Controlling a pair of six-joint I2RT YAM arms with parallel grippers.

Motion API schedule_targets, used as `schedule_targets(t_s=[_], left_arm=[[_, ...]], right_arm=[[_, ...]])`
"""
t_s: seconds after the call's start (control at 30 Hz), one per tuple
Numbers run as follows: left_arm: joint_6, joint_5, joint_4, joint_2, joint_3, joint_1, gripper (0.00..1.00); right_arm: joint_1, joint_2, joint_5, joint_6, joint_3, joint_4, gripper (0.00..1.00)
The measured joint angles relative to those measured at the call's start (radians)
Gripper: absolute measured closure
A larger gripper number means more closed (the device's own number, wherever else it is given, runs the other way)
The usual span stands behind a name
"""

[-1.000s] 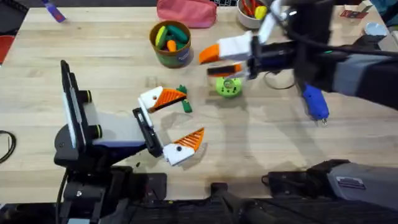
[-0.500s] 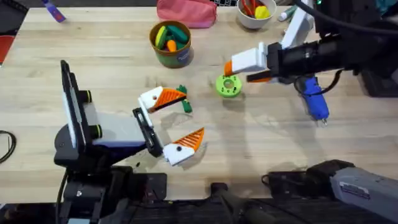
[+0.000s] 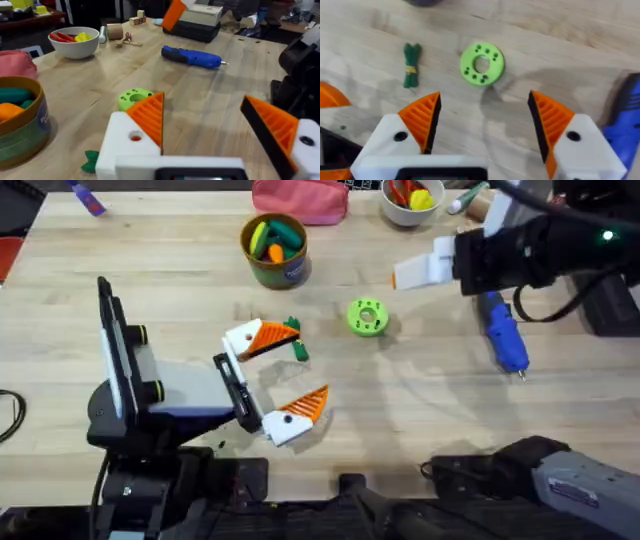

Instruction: Pick up the gripper from the table and insert it into the empty holder that is missing its gripper. Then pick up a screw, insert it into the mounting hole, and use the screwdriver to tighten it. Finally, clean up the table by picking up the vegetable and placing it into the bucket.

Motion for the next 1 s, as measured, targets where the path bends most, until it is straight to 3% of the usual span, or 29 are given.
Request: schedule_targets(t_s=[0.1,0.33,0.63,1.0], left_arm=[[0.000,0.000,0.000,0.000,0.000,0.000,0.015],[0.000,0.000,0.000,0.000,0.000,0.000,0.015],[0.000,0.000,0.000,0.000,0.000,0.000,0.016],[0.000,0.000,0.000,0.000,0.000,0.000,0.015]], right_arm=[[0.078,0.024,0.124,-0.029,0.002,-0.054,0.032],[0.168,0.165,0.190,-0.044,0.050,-0.082,0.032],[0.176,0.395,0.225,-0.043,0.155,-0.155,0.076],[0.190,0.518,0.225,-0.028,0.158,-0.122,0.237]])
